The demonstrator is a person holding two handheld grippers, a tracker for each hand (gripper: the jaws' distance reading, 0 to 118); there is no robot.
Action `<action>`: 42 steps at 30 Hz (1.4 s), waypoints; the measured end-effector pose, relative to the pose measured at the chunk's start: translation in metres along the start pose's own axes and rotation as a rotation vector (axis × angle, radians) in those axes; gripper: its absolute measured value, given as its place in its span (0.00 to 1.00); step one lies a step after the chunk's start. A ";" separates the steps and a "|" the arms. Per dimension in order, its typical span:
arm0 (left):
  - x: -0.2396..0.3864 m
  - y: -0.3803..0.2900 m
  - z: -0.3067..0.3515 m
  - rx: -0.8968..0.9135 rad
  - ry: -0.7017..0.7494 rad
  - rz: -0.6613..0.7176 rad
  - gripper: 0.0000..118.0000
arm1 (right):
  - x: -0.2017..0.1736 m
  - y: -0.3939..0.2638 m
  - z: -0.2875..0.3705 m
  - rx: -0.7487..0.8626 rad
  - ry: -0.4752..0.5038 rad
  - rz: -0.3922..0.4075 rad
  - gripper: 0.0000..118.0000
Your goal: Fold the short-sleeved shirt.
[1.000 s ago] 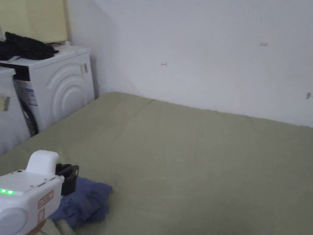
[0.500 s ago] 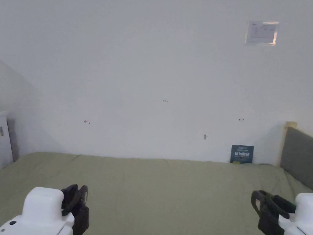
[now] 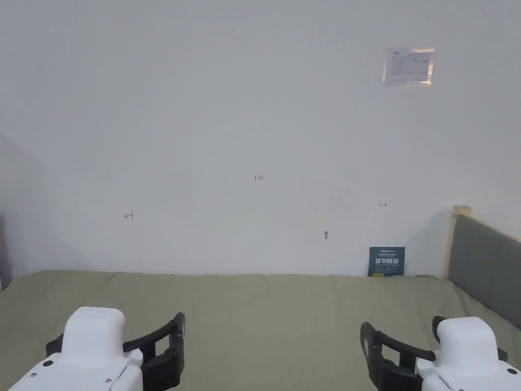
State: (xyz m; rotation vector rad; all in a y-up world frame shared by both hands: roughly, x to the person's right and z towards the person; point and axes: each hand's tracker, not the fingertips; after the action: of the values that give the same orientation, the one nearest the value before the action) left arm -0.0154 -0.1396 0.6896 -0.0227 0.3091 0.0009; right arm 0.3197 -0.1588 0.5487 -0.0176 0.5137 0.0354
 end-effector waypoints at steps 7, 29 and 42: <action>-0.005 0.003 0.003 0.032 0.005 0.011 1.00 | -0.005 0.005 -0.005 -0.026 0.059 -0.052 1.00; -0.011 -0.006 0.000 0.003 0.015 0.036 1.00 | -0.009 0.025 -0.004 -0.060 0.031 -0.250 1.00; -0.006 0.000 -0.002 0.001 0.026 0.018 1.00 | -0.019 0.020 -0.002 -0.036 -0.048 -0.059 1.00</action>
State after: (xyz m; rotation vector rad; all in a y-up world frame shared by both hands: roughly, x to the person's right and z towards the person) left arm -0.0221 -0.1398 0.6892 -0.0188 0.3348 0.0180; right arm 0.3021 -0.1395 0.5563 -0.0672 0.4647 -0.0126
